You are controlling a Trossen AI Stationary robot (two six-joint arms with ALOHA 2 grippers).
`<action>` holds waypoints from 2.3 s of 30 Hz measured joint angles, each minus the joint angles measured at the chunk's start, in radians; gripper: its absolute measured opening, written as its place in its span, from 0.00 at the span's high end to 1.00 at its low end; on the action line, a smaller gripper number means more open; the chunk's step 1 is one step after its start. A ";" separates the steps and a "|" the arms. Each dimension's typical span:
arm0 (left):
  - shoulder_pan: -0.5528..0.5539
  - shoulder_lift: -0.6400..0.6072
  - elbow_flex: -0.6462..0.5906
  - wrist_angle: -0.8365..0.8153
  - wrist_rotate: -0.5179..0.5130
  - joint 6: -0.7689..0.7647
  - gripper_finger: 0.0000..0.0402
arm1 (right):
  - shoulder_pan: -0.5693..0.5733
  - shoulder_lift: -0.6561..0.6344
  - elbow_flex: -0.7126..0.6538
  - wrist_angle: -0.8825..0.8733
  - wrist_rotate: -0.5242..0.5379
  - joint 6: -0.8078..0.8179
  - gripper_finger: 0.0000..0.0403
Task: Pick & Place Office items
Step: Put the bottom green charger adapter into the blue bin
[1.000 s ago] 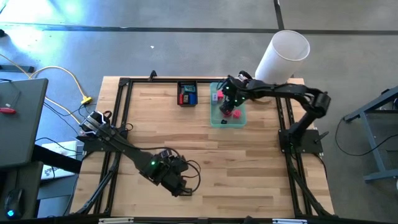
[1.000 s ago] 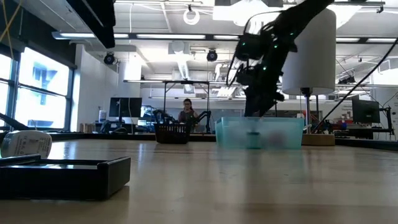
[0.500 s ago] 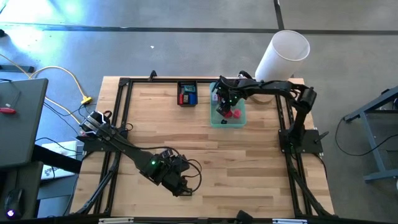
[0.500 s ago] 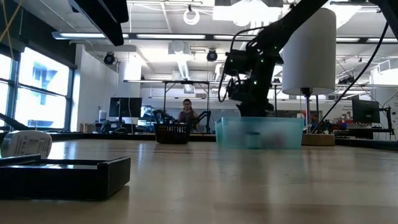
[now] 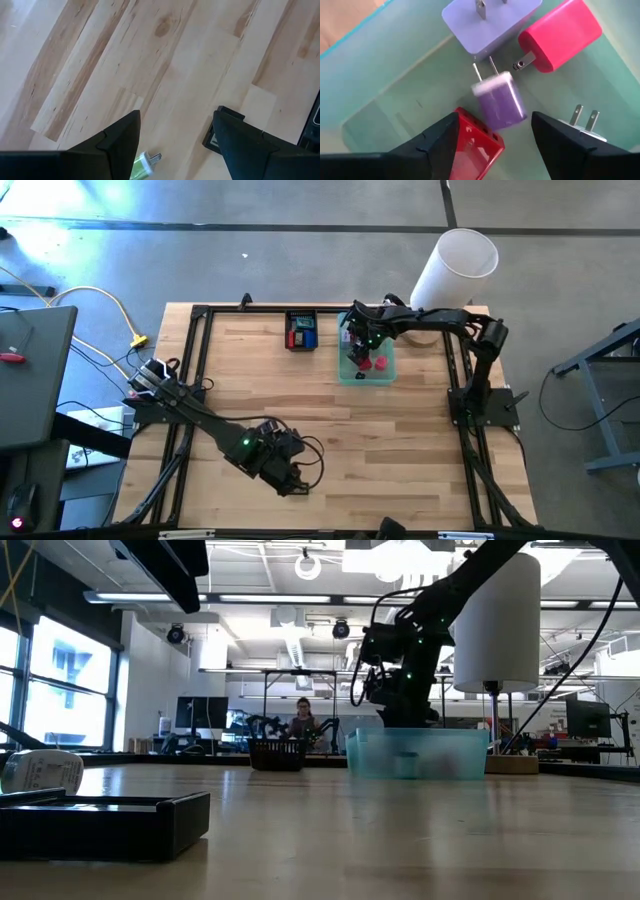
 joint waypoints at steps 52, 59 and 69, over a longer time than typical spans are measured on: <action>-0.184 0.000 0.000 -0.152 0.117 -0.002 0.40 | 1.055 -0.385 -0.004 -0.098 0.398 0.796 0.47; -0.164 0.000 0.000 -0.153 0.115 -0.030 0.40 | 1.117 -0.317 -0.004 -0.008 0.429 0.841 0.47; -0.149 0.000 0.000 -0.153 0.099 0.177 0.40 | 1.168 -0.258 -0.004 0.058 0.533 0.956 0.47</action>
